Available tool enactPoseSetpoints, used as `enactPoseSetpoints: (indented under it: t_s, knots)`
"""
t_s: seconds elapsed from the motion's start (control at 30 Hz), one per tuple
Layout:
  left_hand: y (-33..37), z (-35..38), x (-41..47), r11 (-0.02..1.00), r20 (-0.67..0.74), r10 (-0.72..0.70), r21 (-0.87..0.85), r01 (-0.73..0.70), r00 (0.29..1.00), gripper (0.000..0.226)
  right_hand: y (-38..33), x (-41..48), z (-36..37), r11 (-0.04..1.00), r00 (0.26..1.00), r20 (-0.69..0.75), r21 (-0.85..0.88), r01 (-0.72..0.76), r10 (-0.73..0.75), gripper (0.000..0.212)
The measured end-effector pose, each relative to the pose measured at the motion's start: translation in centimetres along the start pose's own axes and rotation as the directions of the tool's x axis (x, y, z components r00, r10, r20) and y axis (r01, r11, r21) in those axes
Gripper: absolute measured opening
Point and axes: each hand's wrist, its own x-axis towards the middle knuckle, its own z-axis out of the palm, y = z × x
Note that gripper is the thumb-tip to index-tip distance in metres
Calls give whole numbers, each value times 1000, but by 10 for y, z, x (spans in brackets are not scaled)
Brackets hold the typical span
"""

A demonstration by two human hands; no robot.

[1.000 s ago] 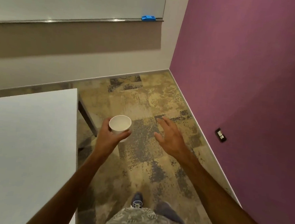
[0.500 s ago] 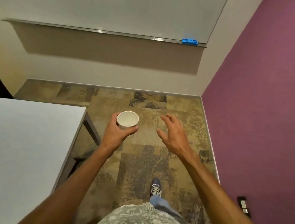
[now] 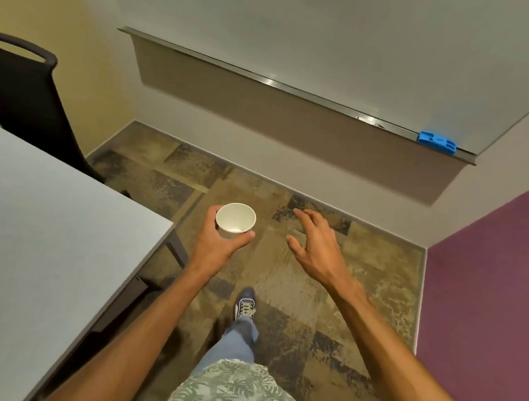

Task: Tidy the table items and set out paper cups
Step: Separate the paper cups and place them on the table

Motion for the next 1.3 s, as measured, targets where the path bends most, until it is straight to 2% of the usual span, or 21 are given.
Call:
enactPoseSetpoints:
  t_s: [0.17,0.4,0.53,0.7,0.73,0.8,0.83,0.9,0.93,1.0,1.03,1.1,1.13,1.2,1.23,1.3]
  knots:
    - [-2,7,86,999,-68,-41,-17,40,997,68,8,103,4,996,993,81,-23,83,-81,69]
    - [7,-10,227,994,-159,-104,-47,97,982,69,-2,265,6,984,970,175,-20,175,-169,68]
    - [16,-24,278,993,-215,-117,-44,110,970,69,-15,329,8,971,957,177,-14,237,-231,66]
    - [17,-58,337,987,-359,-162,-77,144,919,66,-56,428,24,917,884,250,49,395,-394,63]
    - [16,-57,336,986,-346,-167,-86,146,923,65,-58,428,23,918,883,256,54,392,-392,63]
    - [13,-78,358,982,-445,-189,-113,154,875,61,-83,475,37,869,817,305,94,485,-489,63]
    - [13,-78,359,980,-430,-195,-125,156,881,61,-83,478,35,872,820,303,98,480,-485,64]
    - [9,-99,383,979,-545,-205,-108,175,813,64,-111,525,50,824,753,345,137,550,-560,65]
    - [8,-100,384,979,-539,-203,-105,173,818,67,-111,528,50,822,755,334,143,551,-564,64]
    - [2,-118,410,972,-637,-231,-125,197,735,72,-137,576,67,758,673,362,186,626,-645,64]
    - [1,-121,411,972,-634,-233,-127,199,737,74,-141,579,68,756,672,362,183,628,-646,64]
    - [0,-134,436,962,-723,-267,-157,224,638,79,-167,624,84,689,579,404,218,691,-708,64]
    - [0,-134,437,962,-718,-268,-159,224,642,81,-169,624,82,695,583,405,224,683,-704,64]
    - [2,-147,453,947,-804,-308,-209,243,508,81,-203,658,95,605,459,433,305,735,-776,64]
    - [4,-146,454,947,-798,-311,-214,240,516,80,-203,659,93,610,463,431,315,727,-774,63]
    - [4,-159,458,936,-855,-336,-256,241,395,76,-237,681,109,531,350,453,370,763,-820,64]
